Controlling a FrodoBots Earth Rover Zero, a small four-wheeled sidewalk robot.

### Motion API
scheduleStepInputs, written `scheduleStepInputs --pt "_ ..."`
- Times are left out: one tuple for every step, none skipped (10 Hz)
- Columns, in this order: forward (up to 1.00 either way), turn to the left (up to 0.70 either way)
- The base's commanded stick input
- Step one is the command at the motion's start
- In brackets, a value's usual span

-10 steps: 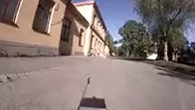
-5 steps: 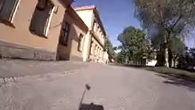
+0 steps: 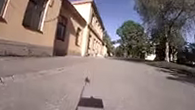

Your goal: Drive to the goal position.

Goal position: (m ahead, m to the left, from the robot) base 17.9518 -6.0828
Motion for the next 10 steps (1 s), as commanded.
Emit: scheduleStepInputs --pt "0.85 0.00" --pt "0.85 0.00" --pt "0.85 0.00" --pt "0.85 0.00" --pt "0.85 0.00" --pt "0.85 0.00" --pt "0.85 0.00" --pt "0.85 0.00" --pt "0.85 0.00" --pt "0.85 0.00"
